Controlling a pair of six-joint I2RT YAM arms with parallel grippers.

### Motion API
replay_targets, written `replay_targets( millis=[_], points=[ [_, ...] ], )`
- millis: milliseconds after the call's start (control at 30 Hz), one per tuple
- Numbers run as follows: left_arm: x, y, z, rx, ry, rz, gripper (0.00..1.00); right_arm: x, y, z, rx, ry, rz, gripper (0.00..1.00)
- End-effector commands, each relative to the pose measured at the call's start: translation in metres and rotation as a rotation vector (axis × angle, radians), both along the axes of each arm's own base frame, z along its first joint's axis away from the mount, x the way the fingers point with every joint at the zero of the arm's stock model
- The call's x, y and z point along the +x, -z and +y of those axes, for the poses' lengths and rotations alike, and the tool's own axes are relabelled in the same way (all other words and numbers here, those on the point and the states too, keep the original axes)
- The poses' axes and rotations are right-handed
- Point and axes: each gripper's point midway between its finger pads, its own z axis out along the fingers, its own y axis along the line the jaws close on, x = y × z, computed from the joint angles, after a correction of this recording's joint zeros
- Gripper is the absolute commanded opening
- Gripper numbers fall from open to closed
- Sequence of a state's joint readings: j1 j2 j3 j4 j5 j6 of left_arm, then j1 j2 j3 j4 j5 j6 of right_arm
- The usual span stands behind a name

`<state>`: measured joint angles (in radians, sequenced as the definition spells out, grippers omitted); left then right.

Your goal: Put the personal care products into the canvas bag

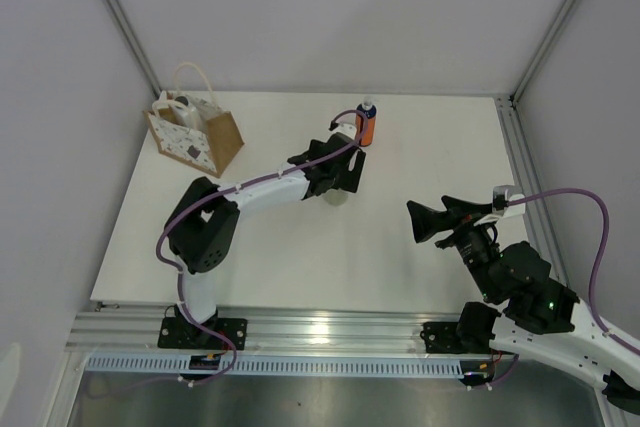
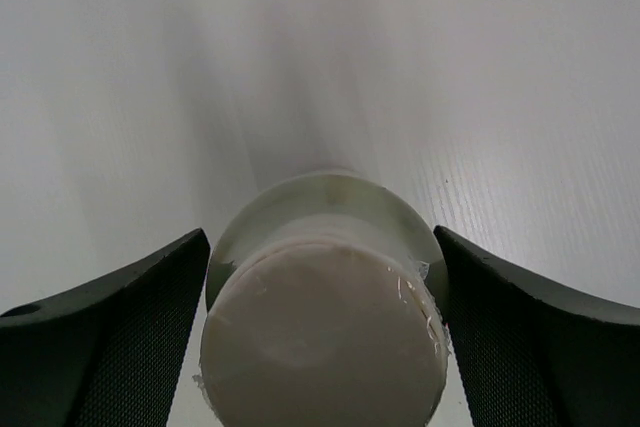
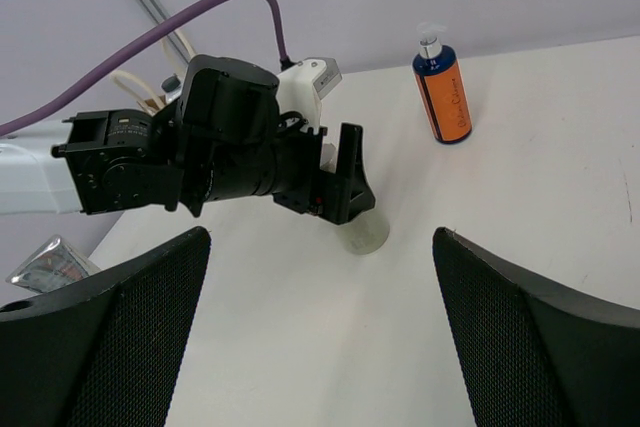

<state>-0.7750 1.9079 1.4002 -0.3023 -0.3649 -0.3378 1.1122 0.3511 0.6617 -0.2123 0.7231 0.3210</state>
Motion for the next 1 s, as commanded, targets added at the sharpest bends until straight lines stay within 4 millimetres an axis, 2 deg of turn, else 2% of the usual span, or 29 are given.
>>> replay_targets(
  millis=[0, 267, 367, 467, 500, 567, 633, 733, 767, 900, 933, 967],
  points=[
    [0.016, -0.018, -0.003, -0.015, -0.018, -0.054, 0.95, -0.002, -0.011, -0.003, 0.04, -0.001, -0.014, 0.96],
    [0.018, -0.022, -0.005, -0.025, -0.01, -0.07, 0.89, -0.002, -0.011, -0.003, 0.04, -0.001, -0.014, 0.96],
    [0.019, -0.021, -0.007, -0.028, -0.003, -0.067, 0.82, -0.002, -0.012, -0.003, 0.041, -0.001, -0.013, 0.96],
    [0.02, -0.022, -0.01, -0.034, 0.008, -0.074, 0.54, -0.002, -0.011, -0.003, 0.04, -0.004, -0.013, 0.96],
    [0.02, -0.022, -0.009, -0.034, 0.008, -0.074, 0.27, -0.002, -0.011, -0.003, 0.04, -0.004, -0.013, 0.96],
    [0.018, -0.024, -0.007, -0.031, 0.006, -0.071, 0.03, -0.002, -0.011, -0.002, 0.041, -0.006, -0.012, 0.96],
    [0.018, -0.031, -0.004, -0.02, -0.005, -0.075, 0.0, -0.002, -0.012, -0.001, 0.042, -0.009, -0.013, 0.96],
    [0.022, -0.053, 0.019, 0.024, -0.072, -0.114, 0.0, -0.002, -0.011, 0.0, 0.038, -0.01, -0.013, 0.97],
    [0.021, -0.07, 0.027, 0.012, -0.088, -0.133, 0.0, -0.002, -0.01, 0.0, 0.038, -0.012, -0.011, 0.97],
    [0.03, -0.108, 0.059, -0.049, -0.138, -0.154, 0.01, -0.002, -0.011, 0.001, 0.039, -0.014, -0.011, 0.97],
    [0.039, -0.126, 0.069, -0.063, -0.162, -0.18, 0.0, -0.002, -0.011, 0.001, 0.041, -0.012, -0.01, 0.96],
    [0.038, -0.132, 0.078, -0.043, -0.171, -0.176, 0.0, -0.002, -0.01, 0.001, 0.038, -0.014, -0.009, 0.96]
  ],
)
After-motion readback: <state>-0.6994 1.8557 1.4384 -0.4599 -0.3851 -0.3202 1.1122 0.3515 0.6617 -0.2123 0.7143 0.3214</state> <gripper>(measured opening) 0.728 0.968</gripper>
